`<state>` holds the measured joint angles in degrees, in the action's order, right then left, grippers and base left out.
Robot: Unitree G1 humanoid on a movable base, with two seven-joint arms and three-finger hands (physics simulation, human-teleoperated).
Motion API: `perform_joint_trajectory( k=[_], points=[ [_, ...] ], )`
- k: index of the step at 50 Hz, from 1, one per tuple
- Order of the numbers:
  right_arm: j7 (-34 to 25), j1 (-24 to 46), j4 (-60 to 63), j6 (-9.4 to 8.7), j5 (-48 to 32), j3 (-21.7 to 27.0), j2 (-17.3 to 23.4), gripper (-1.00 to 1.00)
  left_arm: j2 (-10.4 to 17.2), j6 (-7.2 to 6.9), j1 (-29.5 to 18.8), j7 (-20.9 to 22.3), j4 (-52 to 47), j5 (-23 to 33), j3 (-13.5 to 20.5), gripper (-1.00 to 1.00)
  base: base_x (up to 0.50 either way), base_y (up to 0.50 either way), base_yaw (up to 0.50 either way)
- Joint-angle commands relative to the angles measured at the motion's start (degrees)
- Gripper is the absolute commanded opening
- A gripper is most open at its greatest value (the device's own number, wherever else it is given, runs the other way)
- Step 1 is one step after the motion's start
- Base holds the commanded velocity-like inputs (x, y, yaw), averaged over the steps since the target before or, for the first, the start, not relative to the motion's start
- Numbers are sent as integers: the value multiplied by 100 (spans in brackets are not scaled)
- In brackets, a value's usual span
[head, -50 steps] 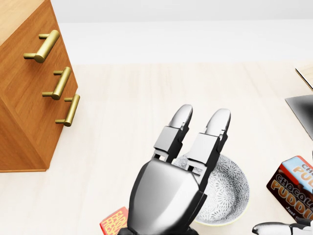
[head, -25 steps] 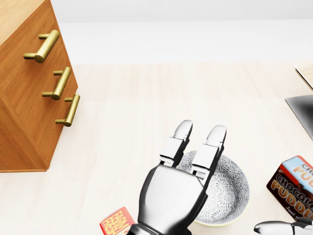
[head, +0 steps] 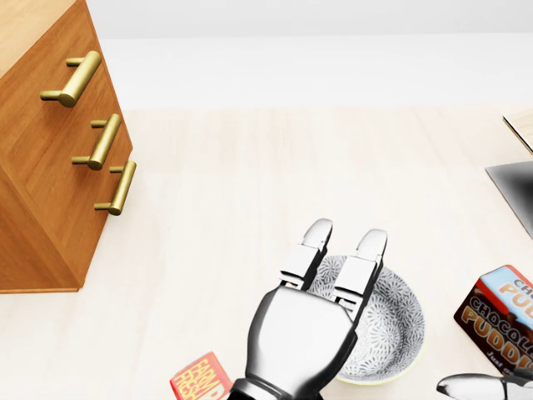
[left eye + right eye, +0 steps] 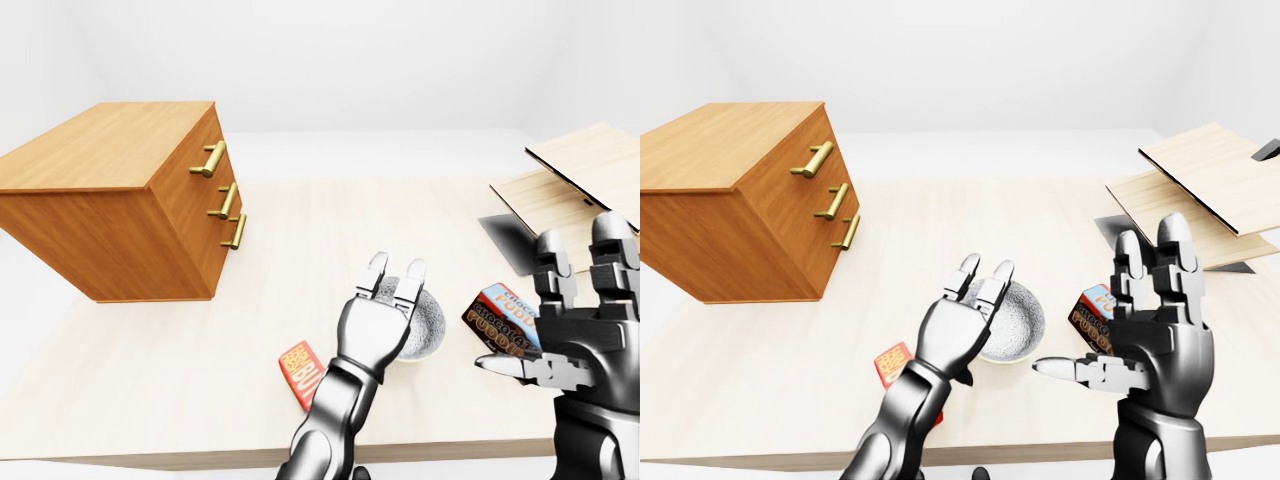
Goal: Close the top drawer of the cabinet and put the bowl on top of it.
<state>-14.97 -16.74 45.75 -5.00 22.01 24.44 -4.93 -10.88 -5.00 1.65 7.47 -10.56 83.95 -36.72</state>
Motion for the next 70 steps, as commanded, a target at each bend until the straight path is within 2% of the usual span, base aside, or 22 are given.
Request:
perform_joint_trajectory(
  k=[1, 13, 23, 33, 70],
  points=[
    [6, 0, 65, 0, 61, 52, 8, 100, -103, 0, -107, 27, 311, 49, 95, 100, 0, 0, 0],
    [-30, 23, -44, 0, 63, 62, 3, 100, -136, 0, -104, -39, 652, 133, 37, 100, 0, 0, 0],
    [-13, 16, 5, 0, 67, 62, 7, 100, -220, 0, -226, -221, 1156, 16, 142, 100, 0, 0, 0],
    [-21, -16, 121, 0, 134, 120, -6, 100, -258, 0, -263, -151, 1134, 44, 156, 100, 0, 0, 0],
    [47, 84, -76, 0, -34, 58, 47, 100, -517, 0, -739, -467, 2134, -99, 593, 100, 0, 0, 0]
  ],
)
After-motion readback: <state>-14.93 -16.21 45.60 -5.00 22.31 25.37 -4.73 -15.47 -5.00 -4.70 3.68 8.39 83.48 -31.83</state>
